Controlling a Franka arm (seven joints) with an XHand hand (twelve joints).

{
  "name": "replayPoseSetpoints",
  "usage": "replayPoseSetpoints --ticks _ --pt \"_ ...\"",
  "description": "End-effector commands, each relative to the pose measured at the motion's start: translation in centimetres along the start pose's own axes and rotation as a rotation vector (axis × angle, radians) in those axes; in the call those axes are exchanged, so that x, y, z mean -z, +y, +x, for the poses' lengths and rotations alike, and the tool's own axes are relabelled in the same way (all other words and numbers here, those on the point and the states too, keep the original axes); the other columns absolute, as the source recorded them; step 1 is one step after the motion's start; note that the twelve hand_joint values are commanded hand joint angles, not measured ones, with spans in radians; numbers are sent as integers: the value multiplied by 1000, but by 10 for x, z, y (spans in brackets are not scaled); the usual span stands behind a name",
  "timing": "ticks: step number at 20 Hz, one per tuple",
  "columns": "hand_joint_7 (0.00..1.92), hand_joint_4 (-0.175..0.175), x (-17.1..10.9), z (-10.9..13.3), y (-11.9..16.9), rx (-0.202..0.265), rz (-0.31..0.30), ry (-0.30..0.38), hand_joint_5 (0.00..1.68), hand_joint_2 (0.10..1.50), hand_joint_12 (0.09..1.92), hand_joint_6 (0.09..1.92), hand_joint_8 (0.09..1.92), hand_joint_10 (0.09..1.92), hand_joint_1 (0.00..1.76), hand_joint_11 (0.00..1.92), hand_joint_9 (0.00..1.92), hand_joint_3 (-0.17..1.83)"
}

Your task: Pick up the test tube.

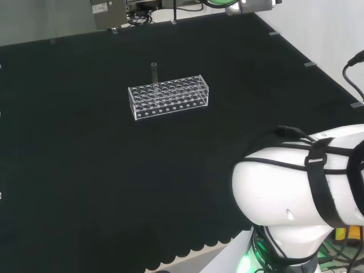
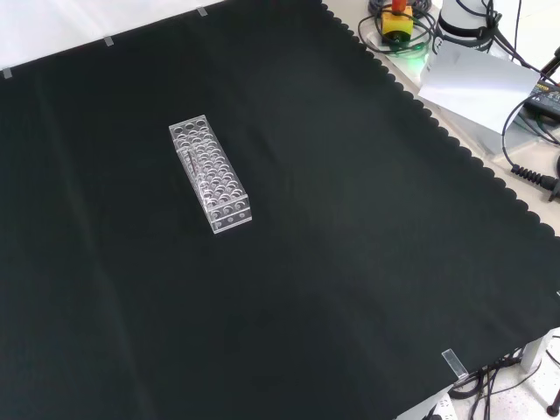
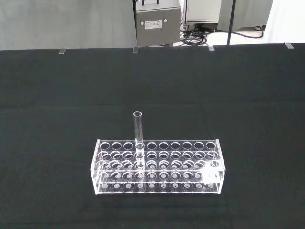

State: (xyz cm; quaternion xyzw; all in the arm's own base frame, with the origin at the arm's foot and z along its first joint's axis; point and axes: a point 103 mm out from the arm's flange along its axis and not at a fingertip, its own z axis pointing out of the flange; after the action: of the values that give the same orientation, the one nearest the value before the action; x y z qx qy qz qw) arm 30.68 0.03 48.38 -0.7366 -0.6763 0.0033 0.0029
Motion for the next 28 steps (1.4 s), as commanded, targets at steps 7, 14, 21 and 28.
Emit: replayPoseSetpoints --ticks 7,14,21,28 --pt "0 -58 -2 -3 16 16 -25 17 13 930 1264 87 284 512 388 0 0 320" --pt "11 -76 -7 5 54 61 11 22 129 966 1431 87 757 835 425 0 0 245" --pt "93 -89 -30 10 91 79 77 15 188 971 1494 87 843 948 440 0 27 238" --pt "167 -101 -65 11 127 97 158 -7 230 973 1551 87 869 961 454 0 102 239"
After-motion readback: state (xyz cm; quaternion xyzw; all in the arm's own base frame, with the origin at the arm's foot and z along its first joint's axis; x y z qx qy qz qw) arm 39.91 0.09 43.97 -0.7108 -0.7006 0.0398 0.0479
